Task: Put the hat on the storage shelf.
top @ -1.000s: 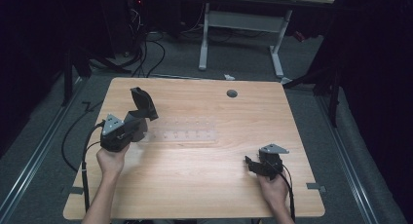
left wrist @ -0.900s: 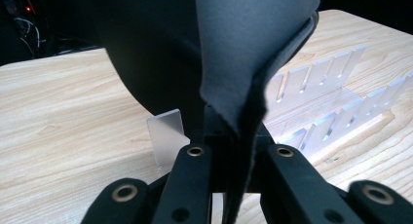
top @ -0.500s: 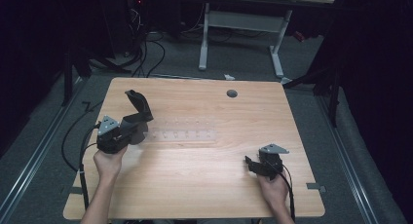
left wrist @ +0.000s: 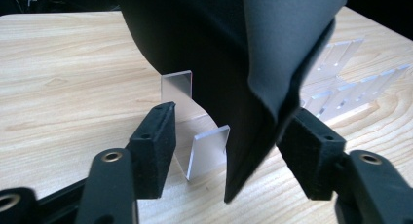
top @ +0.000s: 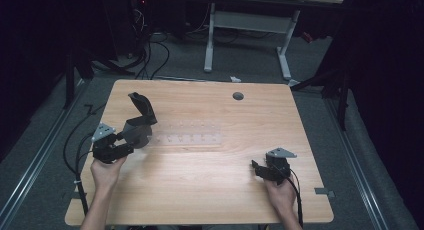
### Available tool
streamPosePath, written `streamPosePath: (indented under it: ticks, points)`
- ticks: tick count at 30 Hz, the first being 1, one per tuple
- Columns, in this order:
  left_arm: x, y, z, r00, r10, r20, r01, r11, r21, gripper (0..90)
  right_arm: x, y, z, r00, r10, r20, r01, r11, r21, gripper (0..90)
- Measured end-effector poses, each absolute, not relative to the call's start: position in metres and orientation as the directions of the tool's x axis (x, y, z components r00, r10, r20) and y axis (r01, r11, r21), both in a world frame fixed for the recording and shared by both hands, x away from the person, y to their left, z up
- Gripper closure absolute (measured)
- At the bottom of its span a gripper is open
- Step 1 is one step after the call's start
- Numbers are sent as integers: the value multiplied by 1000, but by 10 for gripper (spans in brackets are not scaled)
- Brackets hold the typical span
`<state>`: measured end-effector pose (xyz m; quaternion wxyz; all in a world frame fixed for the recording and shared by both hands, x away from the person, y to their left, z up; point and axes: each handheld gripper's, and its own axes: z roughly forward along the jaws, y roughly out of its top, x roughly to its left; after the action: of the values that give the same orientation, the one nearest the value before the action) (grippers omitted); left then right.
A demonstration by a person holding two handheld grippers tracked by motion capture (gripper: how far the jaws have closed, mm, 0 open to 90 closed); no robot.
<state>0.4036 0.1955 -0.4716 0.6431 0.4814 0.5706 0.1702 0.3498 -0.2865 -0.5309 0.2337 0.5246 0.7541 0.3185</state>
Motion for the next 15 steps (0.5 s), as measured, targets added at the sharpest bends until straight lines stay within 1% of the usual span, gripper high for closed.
streamPosePath:
  ticks: [5, 11, 15]
  points:
    - [393, 202, -474, 280, 765, -580, 331, 491, 806, 374, 350, -286, -531, -340, 940, -18, 642, 246, 726, 360]
    - [376, 209, -478, 268, 761, -591, 300, 517, 802, 395, 350, -286, -531, -340, 940, -18, 642, 246, 726, 360]
    - [367, 210, -479, 273, 753, -599, 300, 525, 797, 399, 350, -286, -531, -340, 940, -18, 642, 247, 726, 360]
